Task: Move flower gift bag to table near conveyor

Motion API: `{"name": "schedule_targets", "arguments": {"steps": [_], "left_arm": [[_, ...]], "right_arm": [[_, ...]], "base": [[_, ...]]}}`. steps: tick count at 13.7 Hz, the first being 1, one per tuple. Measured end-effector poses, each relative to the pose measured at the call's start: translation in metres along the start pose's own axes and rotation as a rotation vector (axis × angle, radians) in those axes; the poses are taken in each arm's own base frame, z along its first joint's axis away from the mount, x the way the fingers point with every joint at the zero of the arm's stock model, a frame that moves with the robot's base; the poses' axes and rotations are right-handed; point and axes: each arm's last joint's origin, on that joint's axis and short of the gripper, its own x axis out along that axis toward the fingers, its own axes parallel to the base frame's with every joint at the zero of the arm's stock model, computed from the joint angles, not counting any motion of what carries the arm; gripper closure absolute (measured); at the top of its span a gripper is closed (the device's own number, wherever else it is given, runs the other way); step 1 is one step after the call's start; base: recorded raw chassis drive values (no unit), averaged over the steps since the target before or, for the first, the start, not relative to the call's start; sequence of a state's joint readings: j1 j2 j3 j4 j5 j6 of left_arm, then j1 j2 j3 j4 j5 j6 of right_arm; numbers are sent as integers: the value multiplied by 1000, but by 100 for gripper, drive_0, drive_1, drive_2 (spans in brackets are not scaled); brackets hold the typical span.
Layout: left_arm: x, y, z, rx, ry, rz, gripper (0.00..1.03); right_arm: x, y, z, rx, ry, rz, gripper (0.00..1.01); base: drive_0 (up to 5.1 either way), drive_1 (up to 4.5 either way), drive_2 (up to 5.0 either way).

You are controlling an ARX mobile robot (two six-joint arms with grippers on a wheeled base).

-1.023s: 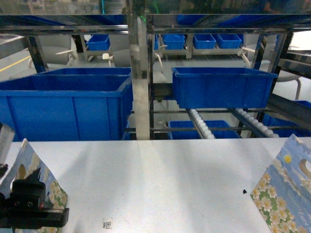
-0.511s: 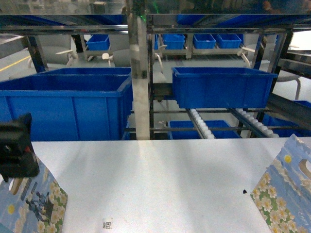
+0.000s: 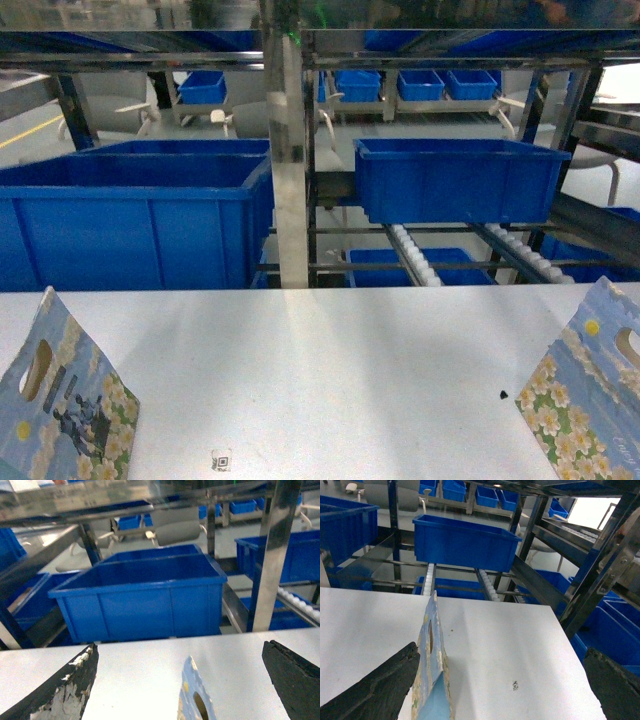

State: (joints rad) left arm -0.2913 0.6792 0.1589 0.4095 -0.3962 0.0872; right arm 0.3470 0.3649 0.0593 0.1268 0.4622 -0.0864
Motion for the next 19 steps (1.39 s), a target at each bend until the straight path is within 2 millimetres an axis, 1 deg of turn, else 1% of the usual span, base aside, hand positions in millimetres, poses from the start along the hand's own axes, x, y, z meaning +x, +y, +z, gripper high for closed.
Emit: {"name": "schedule_targets", "arguments": {"steps": [1, 2, 3, 4, 5, 6, 7, 9, 10, 11, 12, 13, 19], "left_arm": [[-5, 5, 4, -21, -32, 14, 5], [-6, 7, 7, -37, -51, 25, 5], [-6, 7, 6, -34, -38, 24, 5], [-5, 8, 5, -75, -91, -38, 14], [-9, 12, 1, -97, -102, -81, 27], [-12, 16, -5, -106, -103, -90, 41], [-14, 18, -7, -116, -107, -96, 54], [-18, 23, -15, -116, -98, -100, 81], [-20, 30, -17, -117, -104, -107, 93], [-22, 35, -18, -124, -108, -72, 101], [-24, 32, -21, -124, -106, -110, 101], [-25, 32, -25, -125, -122, -102, 101], [-34, 34, -26, -125, -125, -98, 101]], "right_arm": [[0, 0, 0, 0, 0, 0, 3], [0, 0, 0, 0, 0, 0, 3], [0, 0, 0, 0, 0, 0, 3], [0, 0, 1, 34, -47, 18, 6], [-1, -4, 2, 105, -143, 74, 18], [-3, -10, 6, 138, -196, 92, 33], [-3, -13, 3, 140, -181, 100, 48], [-5, -18, 2, 142, -186, 103, 73], [-7, -22, -1, 138, -168, 123, 86], [-13, -30, -6, 141, -156, 82, 100], [-14, -30, -4, 144, -178, 101, 99], [-14, -29, -5, 143, -171, 107, 99], [-14, -29, -4, 144, -176, 106, 99]], "base": [[0, 0, 0], [0, 0, 0], [0, 0, 0], [0, 0, 0], [0, 0, 0], [0, 0, 0], [0, 0, 0], [0, 0, 0], [0, 0, 0], [0, 0, 0], [0, 0, 0], [0, 0, 0], [0, 0, 0]]}}
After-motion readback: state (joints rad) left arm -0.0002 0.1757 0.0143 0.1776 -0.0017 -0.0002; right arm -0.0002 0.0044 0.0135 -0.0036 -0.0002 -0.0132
